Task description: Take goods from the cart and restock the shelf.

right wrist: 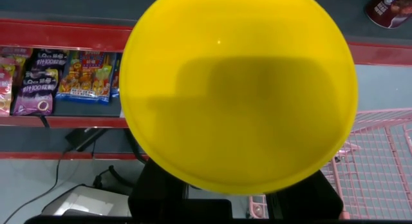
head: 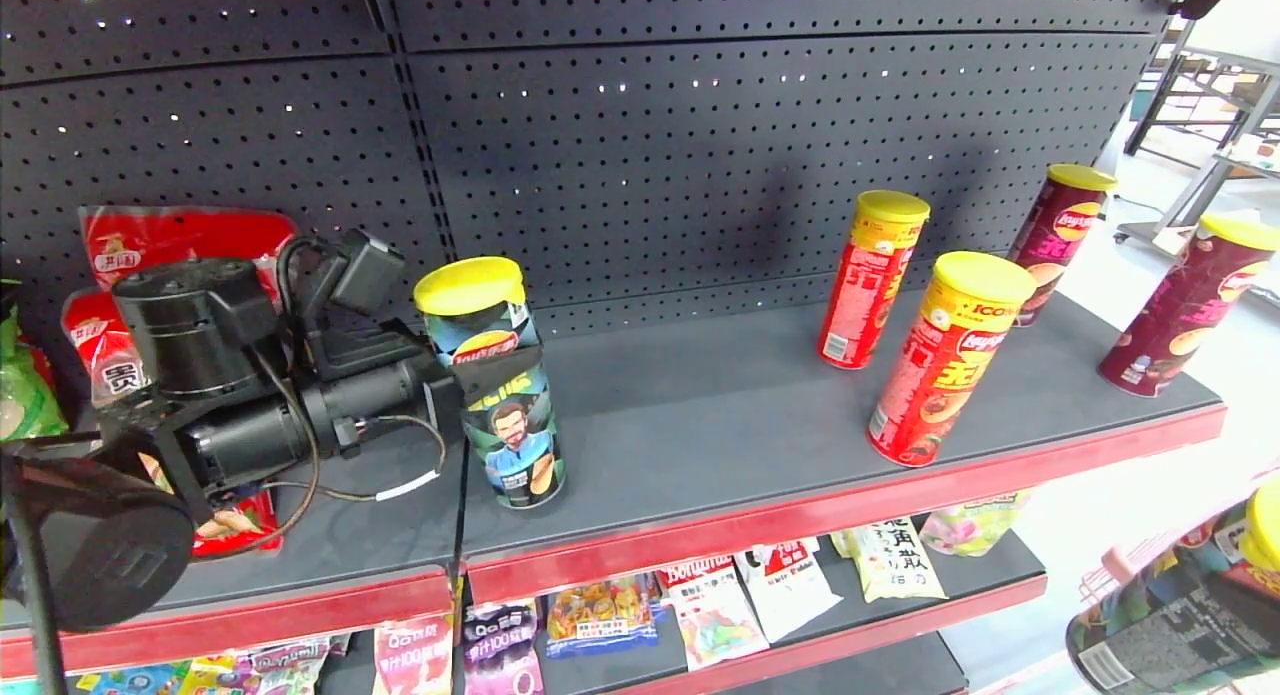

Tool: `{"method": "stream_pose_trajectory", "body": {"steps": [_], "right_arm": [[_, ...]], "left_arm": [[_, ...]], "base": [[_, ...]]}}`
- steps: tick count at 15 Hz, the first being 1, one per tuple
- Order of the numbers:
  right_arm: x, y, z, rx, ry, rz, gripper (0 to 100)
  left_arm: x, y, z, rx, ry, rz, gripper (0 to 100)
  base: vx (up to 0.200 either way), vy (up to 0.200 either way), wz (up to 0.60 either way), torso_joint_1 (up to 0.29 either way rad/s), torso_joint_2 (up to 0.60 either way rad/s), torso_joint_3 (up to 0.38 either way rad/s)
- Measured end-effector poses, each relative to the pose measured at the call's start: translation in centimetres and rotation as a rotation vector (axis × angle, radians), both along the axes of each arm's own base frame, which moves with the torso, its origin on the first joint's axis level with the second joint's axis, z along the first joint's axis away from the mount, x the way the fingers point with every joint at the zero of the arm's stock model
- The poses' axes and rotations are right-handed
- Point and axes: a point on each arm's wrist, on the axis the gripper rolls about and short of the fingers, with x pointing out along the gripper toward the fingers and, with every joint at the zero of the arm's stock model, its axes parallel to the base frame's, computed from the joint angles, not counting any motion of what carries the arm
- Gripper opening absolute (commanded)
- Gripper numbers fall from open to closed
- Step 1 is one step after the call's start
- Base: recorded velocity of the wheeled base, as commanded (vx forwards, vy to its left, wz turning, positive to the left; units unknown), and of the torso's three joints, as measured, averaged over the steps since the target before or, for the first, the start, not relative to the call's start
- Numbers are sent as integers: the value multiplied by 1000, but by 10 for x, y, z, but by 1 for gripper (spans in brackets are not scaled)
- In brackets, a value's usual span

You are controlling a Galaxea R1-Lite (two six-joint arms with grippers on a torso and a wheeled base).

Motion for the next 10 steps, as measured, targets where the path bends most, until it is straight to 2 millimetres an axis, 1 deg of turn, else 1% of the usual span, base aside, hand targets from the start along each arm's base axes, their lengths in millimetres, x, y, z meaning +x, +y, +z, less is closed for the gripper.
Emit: {"method": "stream_pose_trajectory", "body": {"steps": [2,6,10], "right_arm": [[0,0,0,0,-1,0,0],[0,0,1,-1,-5,-2,0],[0,0,1,-1,-6,-3,0]], "left_arm": [[-5,-2,-5,18,-37,-46,0],[2,-6,-18,68,-87,-46,0],[6,-11,-29,77,-67,-69,0]], "base": [[0,0,0,0,0,0],[0,0,0,0,0,0],[0,0,0,0,0,0]]}}
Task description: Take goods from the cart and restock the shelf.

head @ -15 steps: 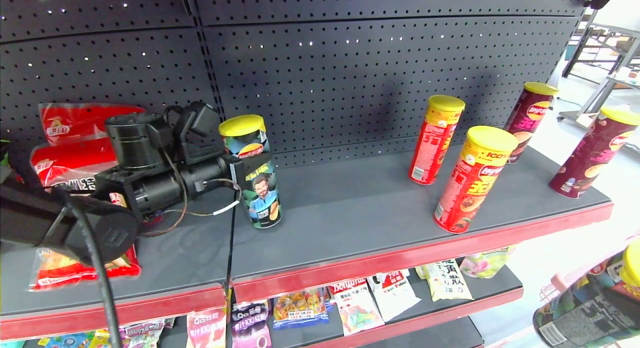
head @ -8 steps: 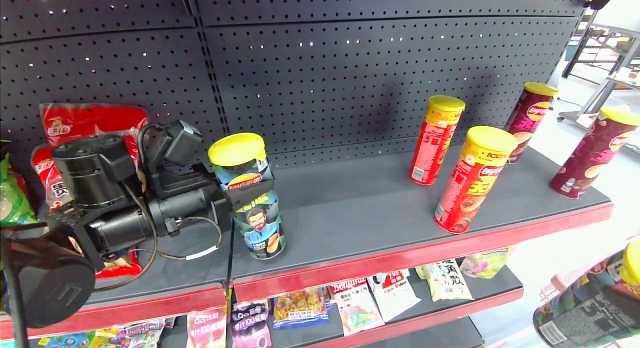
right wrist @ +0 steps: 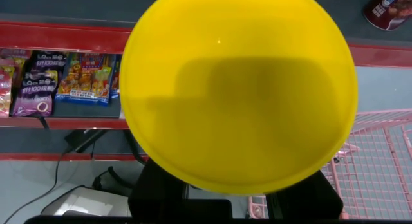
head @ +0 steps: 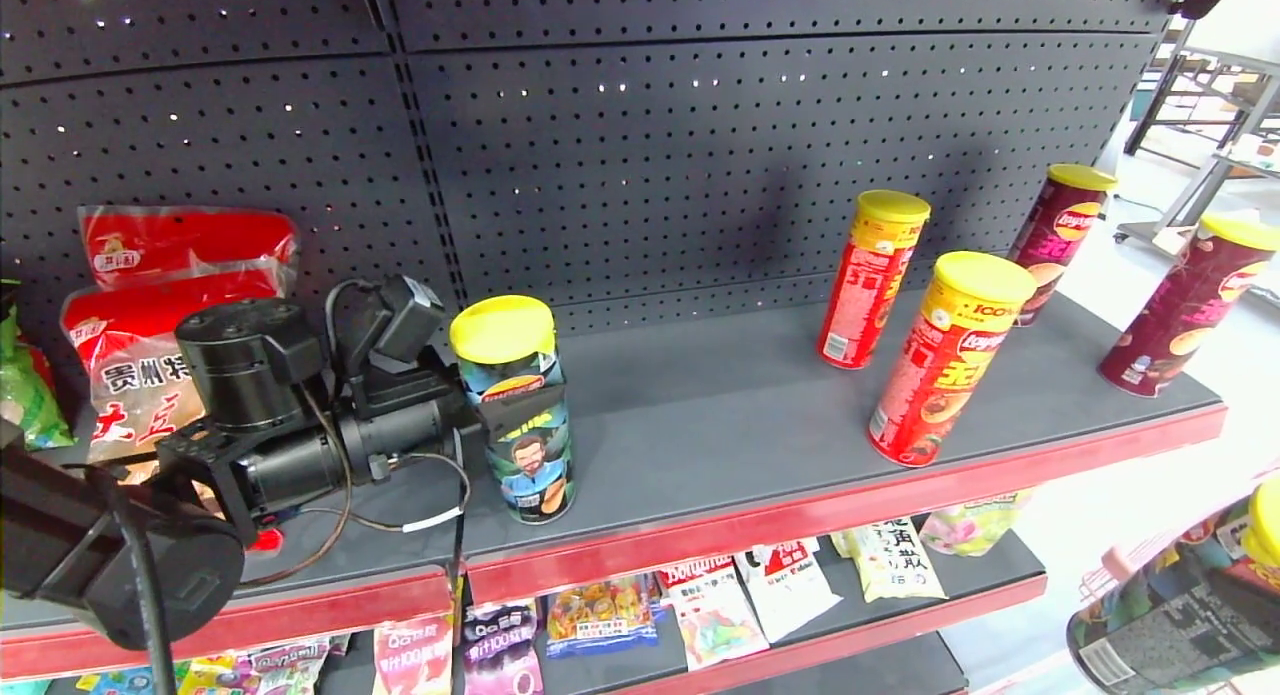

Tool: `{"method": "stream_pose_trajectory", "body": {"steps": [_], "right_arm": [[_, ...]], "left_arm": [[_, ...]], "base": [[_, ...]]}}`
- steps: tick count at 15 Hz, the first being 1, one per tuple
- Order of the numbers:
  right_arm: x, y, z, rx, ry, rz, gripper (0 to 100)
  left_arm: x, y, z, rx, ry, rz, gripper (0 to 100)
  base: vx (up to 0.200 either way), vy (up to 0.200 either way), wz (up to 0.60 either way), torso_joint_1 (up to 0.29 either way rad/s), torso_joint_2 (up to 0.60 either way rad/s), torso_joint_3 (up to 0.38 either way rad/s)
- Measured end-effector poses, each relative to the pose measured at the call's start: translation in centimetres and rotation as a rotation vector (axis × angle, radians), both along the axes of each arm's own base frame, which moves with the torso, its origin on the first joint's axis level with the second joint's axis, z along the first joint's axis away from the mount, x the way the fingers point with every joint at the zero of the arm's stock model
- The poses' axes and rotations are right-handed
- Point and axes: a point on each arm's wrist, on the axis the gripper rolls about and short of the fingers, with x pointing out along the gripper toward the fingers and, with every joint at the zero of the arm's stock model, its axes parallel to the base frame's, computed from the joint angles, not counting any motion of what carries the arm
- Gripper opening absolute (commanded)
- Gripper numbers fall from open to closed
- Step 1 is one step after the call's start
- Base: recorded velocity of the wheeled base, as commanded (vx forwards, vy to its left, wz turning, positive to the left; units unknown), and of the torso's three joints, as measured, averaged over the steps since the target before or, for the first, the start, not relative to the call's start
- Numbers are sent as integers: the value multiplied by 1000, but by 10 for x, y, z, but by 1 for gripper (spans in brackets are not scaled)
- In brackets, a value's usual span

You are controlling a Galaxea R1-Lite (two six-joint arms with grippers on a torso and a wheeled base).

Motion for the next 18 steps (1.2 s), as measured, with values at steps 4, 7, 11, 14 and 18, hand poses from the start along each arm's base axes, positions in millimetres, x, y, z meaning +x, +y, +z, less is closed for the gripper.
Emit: {"method": "stream_pose_trajectory", "body": {"steps": [4,7,11,14,18], "right_arm": [[0,0,-1,0,3,0,0],[0,0,-1,0,4,0,0],[0,0,-1,0,5,0,0],[0,0,-1,0,4,0,0],[0,0,-1,0,4,0,0]], "left_arm": [[-1,-4,-4,1,17,-22,0],[-2,-7,-5,0,23,-34,0],[-2,-8,-8,3,33,-35,0],[-1,-8,-10,7,38,-27,0],[0,-8,-12,11,41,-16,0]], "base": [[0,0,0,0,0,0],[0,0,0,0,0,0],[0,0,0,0,0,0],[0,0,0,0,0,0],[0,0,0,0,0,0]]}}
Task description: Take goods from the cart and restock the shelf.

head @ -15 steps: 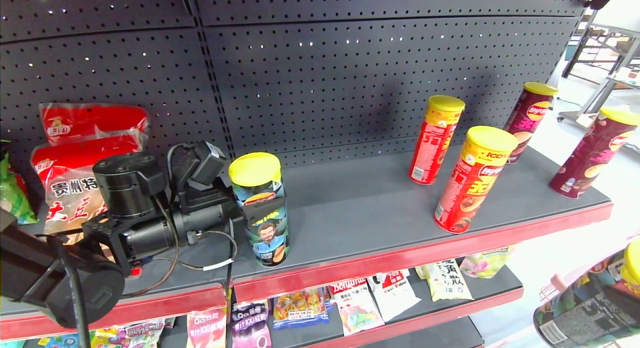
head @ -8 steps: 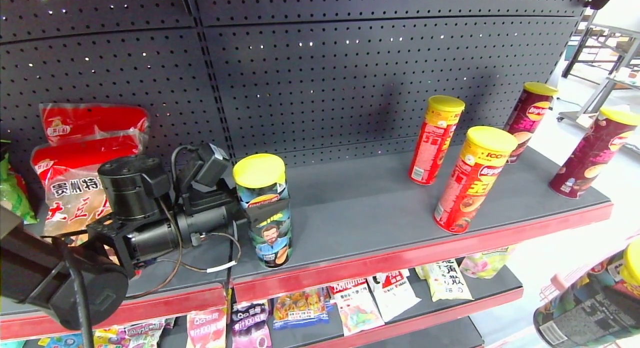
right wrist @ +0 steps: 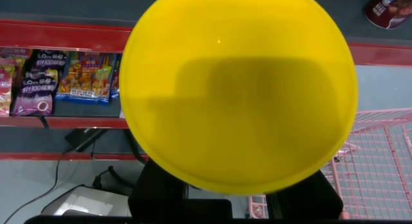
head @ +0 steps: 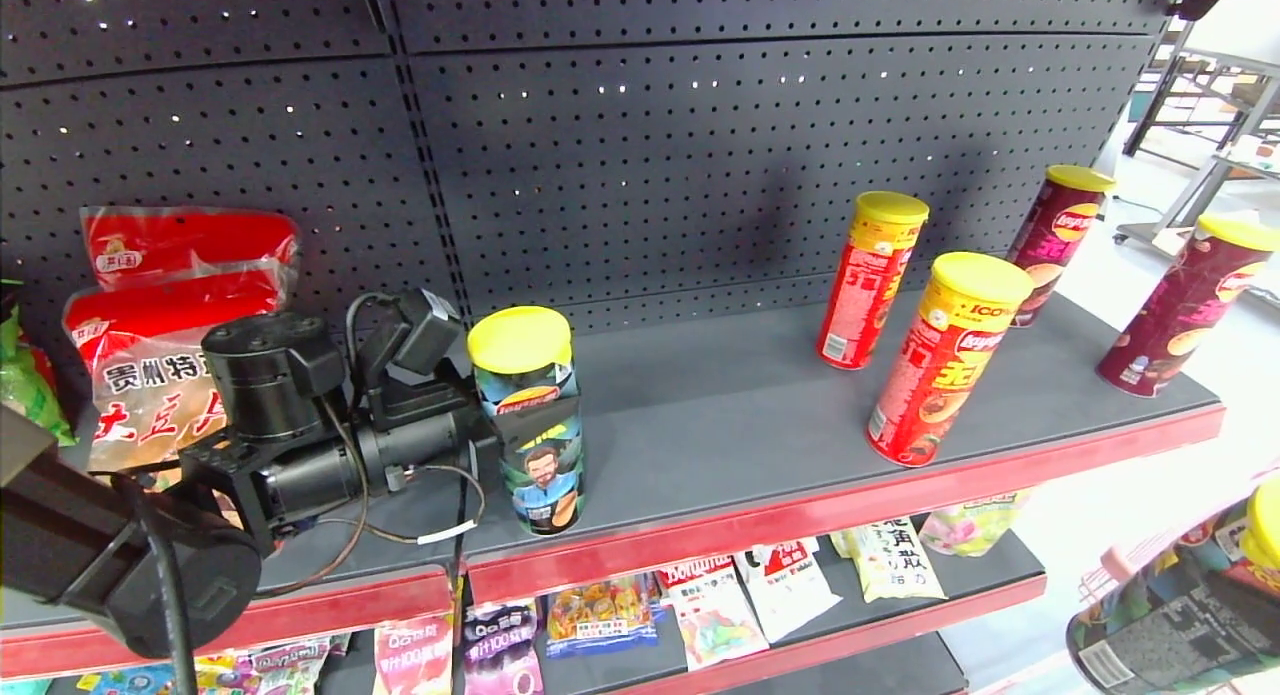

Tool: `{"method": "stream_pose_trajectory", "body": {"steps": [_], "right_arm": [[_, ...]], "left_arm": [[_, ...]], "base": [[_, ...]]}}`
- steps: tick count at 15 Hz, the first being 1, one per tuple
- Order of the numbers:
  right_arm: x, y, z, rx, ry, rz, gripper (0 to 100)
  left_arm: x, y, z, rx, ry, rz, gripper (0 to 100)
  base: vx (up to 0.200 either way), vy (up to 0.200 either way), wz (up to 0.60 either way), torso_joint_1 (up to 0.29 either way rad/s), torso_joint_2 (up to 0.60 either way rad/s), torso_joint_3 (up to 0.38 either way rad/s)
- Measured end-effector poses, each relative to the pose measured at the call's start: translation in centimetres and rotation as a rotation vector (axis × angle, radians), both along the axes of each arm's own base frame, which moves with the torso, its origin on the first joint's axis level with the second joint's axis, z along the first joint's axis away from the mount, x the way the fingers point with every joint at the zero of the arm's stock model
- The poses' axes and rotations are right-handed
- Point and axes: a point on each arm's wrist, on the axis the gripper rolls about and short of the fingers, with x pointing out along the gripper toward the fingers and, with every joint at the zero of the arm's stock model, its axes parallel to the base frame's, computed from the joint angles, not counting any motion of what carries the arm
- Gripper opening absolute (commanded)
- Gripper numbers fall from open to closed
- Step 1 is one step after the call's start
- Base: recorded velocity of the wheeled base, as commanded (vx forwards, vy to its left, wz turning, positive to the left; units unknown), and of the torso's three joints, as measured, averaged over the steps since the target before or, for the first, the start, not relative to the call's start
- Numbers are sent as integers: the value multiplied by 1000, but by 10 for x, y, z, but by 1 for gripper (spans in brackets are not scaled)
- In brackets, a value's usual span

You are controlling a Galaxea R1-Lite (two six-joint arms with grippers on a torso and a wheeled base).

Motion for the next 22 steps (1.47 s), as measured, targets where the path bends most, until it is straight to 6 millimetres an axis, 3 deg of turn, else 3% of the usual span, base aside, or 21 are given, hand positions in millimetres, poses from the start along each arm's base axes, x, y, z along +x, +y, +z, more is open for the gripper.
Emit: {"method": "stream_pose_trajectory", "body": {"steps": [1,7,11,22], "right_arm": [[0,0,0,0,0,0,0],[0,0,1,0,-2,-1,0],[0,0,1,-1,-3,-1,0],[0,0,2,-6,-7,-12,0]], "left_arm": [[0,0,0,0,3,0,100],[-2,1,1,-10,-24,-6,100],[-14,5,4,-13,-33,5,100],[-21,9,40,-61,-164,10,100]], "base": [[0,0,0,0,0,0],[0,0,0,0,0,0],[0,0,0,0,0,0],[0,0,0,0,0,0]]}}
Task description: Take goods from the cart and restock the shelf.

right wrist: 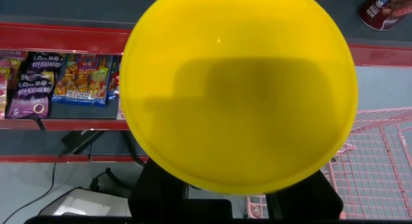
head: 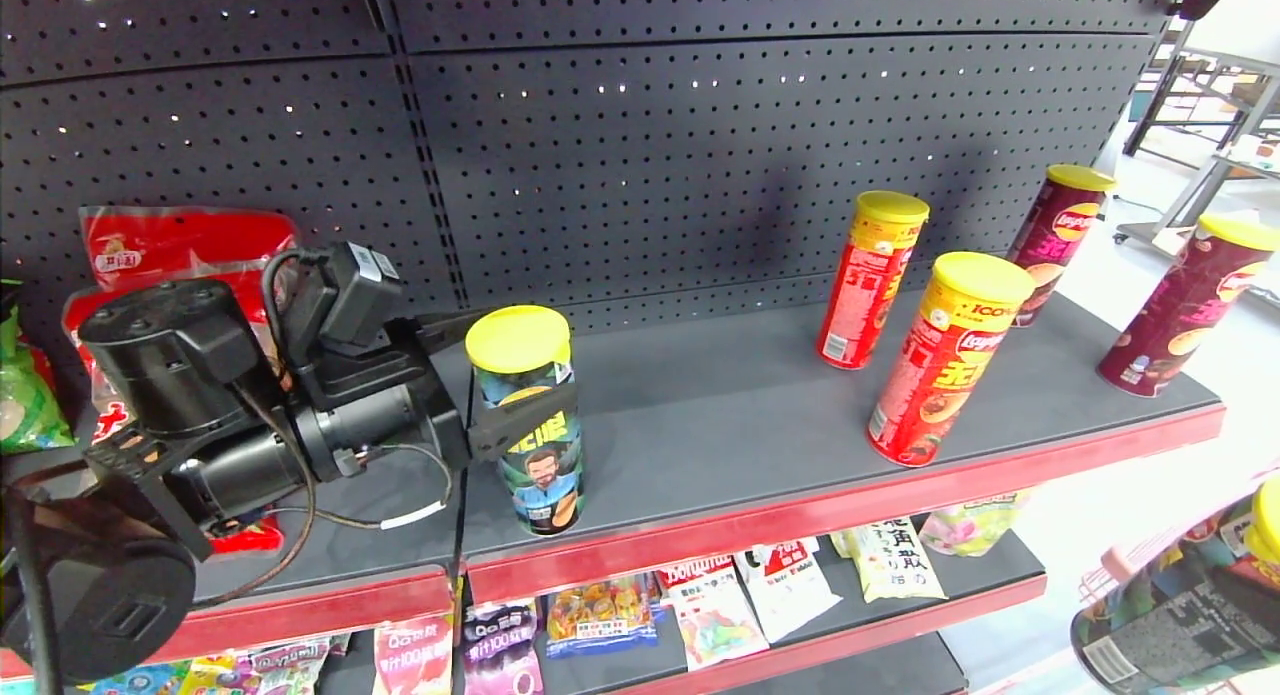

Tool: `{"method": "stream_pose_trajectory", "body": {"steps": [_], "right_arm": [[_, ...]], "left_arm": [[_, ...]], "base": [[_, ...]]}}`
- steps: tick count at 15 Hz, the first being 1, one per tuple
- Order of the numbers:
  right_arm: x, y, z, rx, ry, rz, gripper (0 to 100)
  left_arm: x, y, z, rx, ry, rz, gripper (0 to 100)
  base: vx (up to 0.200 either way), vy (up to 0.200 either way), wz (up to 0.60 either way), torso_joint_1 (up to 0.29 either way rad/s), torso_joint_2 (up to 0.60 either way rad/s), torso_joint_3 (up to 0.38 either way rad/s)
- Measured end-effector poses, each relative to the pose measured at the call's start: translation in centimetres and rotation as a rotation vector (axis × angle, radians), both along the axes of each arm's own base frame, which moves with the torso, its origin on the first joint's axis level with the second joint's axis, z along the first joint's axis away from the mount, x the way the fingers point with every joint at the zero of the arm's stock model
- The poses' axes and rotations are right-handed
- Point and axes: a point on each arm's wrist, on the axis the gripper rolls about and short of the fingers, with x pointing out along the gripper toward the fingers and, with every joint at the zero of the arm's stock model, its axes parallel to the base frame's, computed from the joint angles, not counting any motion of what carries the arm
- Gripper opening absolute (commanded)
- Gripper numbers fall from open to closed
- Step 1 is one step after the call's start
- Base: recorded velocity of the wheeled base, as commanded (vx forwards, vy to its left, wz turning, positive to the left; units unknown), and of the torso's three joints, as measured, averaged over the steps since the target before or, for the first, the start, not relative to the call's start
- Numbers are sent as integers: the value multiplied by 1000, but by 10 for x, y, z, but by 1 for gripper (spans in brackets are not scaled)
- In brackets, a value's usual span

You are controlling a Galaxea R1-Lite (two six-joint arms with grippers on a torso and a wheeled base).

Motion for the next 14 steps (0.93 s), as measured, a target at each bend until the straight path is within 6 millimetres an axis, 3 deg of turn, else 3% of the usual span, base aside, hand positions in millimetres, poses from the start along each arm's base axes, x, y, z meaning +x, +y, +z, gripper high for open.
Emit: {"method": "stream_pose_trajectory", "body": {"steps": [10,14], "right_arm": [[0,0,-1,-1,4,0,0],[1,0,1,-3,2,5,0]], "left_arm": [[5,-2,25,-33,-75,-1,100],[9,-2,60,-47,-15,102,100]], "base": [[0,0,0,0,0,0],[0,0,0,0,0,0]]}}
